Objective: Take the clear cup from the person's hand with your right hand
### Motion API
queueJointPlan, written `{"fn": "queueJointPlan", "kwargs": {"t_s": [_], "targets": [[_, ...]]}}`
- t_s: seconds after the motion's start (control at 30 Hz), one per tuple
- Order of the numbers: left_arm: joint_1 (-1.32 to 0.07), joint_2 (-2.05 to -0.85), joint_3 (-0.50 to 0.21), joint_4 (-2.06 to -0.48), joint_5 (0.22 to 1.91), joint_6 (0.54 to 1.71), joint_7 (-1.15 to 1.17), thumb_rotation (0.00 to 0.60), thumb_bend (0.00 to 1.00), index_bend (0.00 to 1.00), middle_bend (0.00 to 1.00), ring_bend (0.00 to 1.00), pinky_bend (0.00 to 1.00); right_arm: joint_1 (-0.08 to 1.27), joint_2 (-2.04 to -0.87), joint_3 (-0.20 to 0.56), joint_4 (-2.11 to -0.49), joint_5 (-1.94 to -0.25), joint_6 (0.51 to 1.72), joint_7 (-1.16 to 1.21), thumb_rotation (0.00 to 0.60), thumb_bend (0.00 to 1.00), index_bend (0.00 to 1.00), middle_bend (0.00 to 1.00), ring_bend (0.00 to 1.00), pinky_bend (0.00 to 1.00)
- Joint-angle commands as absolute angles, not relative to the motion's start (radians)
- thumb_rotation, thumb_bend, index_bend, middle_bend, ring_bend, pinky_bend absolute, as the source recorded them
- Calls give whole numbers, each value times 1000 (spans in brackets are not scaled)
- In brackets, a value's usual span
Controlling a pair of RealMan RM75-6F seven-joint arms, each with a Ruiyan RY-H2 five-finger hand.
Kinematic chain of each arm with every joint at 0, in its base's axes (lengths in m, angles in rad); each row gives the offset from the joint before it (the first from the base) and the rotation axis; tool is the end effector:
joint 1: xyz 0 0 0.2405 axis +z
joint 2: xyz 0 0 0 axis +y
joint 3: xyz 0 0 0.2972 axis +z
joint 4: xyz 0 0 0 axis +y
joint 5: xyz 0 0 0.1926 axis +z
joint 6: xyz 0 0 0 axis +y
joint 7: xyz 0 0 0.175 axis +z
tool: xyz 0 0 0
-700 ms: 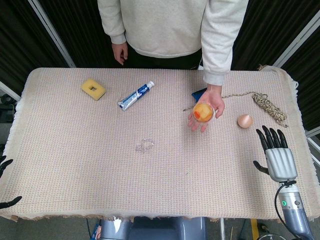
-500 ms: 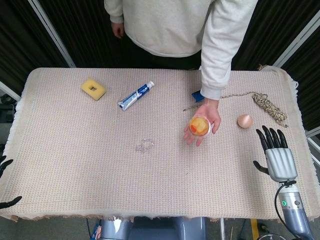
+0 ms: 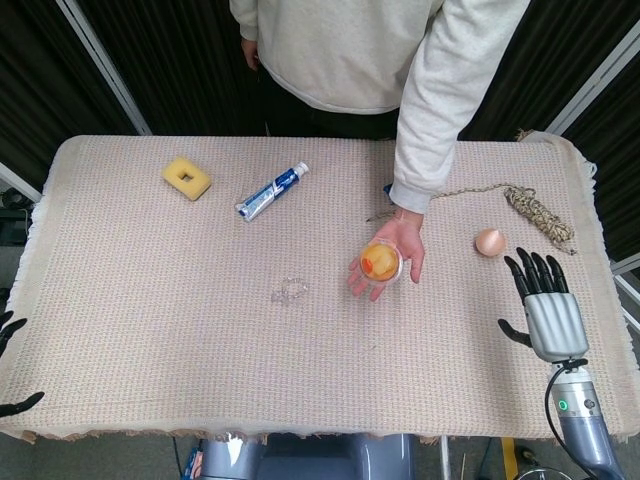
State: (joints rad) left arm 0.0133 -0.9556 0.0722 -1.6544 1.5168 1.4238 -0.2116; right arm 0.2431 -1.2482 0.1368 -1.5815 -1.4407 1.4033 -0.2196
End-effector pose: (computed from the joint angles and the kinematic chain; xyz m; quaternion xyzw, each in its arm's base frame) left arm -0.3703 0.1518 0.2189 -0.5774 -0.4951 -0.3291 0.5596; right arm -0.3044 -0.2813 0.1546 0.6266 -0.3210 0.3927 0.5916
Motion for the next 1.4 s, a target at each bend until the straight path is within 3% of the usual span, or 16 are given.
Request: {"fn": "queueJointPlan", "kwargs": {"t_s": [0.03, 0.23, 0.57, 1.0, 1.27, 1.4], "targets": [[11, -955, 72, -1656, 1515, 1419, -210, 600, 131, 99, 0, 0, 0, 269, -1214, 170, -1691, -1426, 1387, -253, 600, 86, 164, 56, 10, 90], [9, -952, 71, -1663, 1510, 1414, -200, 600, 131, 99, 0, 0, 0, 346, -1195, 223, -1848, -1337, 1286, -334, 600, 82, 184, 148, 94, 173], [8, -951, 72, -1664, 1509, 1412, -204, 600, 130, 102, 0, 0, 0, 526, -1323, 315, -1936, -1134, 1174, -573, 600, 83, 187, 155, 103, 183], [3, -948, 72, -1664, 1506, 1401, -208, 600, 129, 106, 0, 0, 0, 746, -1527, 384, -1812, -841, 1167, -784, 600, 98, 193, 155, 103, 183], [1, -946, 72, -1665, 1503, 1396, -210, 600, 130, 105, 0, 0, 0, 791, -1577, 372, -1715, -767, 1171, -788, 600, 117, 233, 163, 110, 189], [1, -945, 72, -1665, 1504, 1396, -212, 600, 130, 106, 0, 0, 0, 794, -1589, 354, -1675, -750, 1173, -774, 600, 132, 301, 224, 172, 261]]}}
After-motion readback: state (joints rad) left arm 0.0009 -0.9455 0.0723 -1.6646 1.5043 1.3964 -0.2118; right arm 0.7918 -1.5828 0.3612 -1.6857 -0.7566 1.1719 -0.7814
